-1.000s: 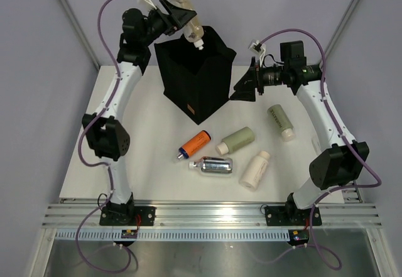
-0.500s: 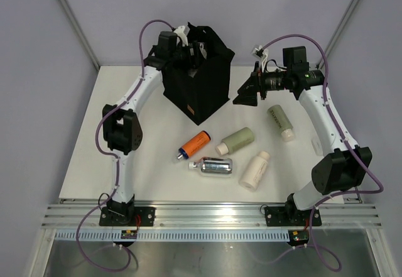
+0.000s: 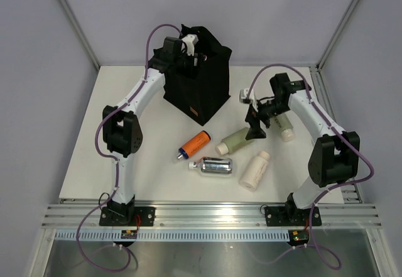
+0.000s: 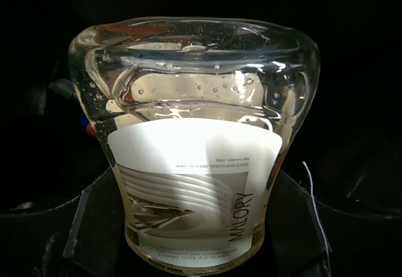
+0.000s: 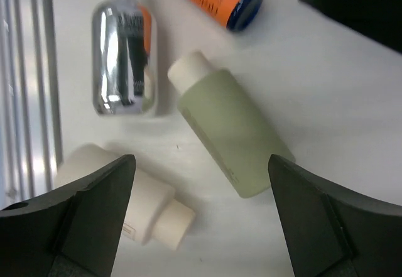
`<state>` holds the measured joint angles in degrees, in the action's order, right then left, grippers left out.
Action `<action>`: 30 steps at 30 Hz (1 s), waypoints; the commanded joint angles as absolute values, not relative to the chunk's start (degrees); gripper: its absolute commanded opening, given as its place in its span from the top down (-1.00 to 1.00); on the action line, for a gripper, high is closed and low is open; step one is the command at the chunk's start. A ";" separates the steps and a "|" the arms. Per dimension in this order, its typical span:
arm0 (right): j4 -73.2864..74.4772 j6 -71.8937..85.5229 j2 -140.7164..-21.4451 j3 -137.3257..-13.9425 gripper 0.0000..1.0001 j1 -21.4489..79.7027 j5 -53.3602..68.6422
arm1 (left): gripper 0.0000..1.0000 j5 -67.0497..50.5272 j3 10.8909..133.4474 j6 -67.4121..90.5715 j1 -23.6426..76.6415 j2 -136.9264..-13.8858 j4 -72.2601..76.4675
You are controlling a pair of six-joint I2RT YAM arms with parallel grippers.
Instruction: Place the personal care products into the canvas bag
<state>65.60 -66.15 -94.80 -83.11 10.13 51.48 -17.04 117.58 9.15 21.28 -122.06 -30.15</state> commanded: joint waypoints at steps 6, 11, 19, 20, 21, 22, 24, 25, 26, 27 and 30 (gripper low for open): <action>52.14 -89.56 -94.92 -72.34 -0.93 18.80 34.21 | -0.74 -16.79 118.65 8.53 21.18 -119.45 -26.72; 45.00 -89.65 -100.63 -72.68 -0.99 22.50 28.75 | -0.97 -16.70 118.39 9.05 20.39 -117.08 -27.25; 47.98 -92.20 -106.61 -74.45 -0.99 25.22 24.26 | -0.98 -17.40 117.42 10.63 18.81 -109.79 -26.54; 48.16 -91.24 -107.83 -74.44 -0.95 26.27 23.21 | -0.98 -16.88 117.33 10.90 18.20 -107.08 -26.54; 48.16 -91.23 -107.84 -74.44 -0.95 26.63 23.20 | -0.97 -16.70 117.33 10.90 18.19 -107.05 -26.54; 48.43 -90.62 -108.89 -74.70 -0.83 26.72 23.03 | -0.97 -16.35 117.07 10.99 17.67 -106.01 -26.63; 48.78 -88.35 -109.95 -75.41 -0.64 27.07 22.85 | -0.98 -15.04 116.20 10.99 17.05 -101.98 -26.46; 48.95 -87.46 -110.91 -76.02 -0.51 27.24 22.85 | -0.98 -14.59 114.36 10.99 16.27 -100.39 -26.37; 48.69 -86.49 -111.27 -76.11 -0.14 27.33 23.20 | -0.97 -14.07 113.13 10.99 15.91 -98.63 -26.11; 48.43 -84.57 -111.44 -76.11 0.07 27.25 23.46 | -0.98 -13.28 111.46 11.07 15.47 -94.70 -25.32; 47.03 -80.97 -110.66 -74.89 0.62 27.25 24.78 | -0.98 -12.31 101.45 11.69 13.45 -85.56 -22.86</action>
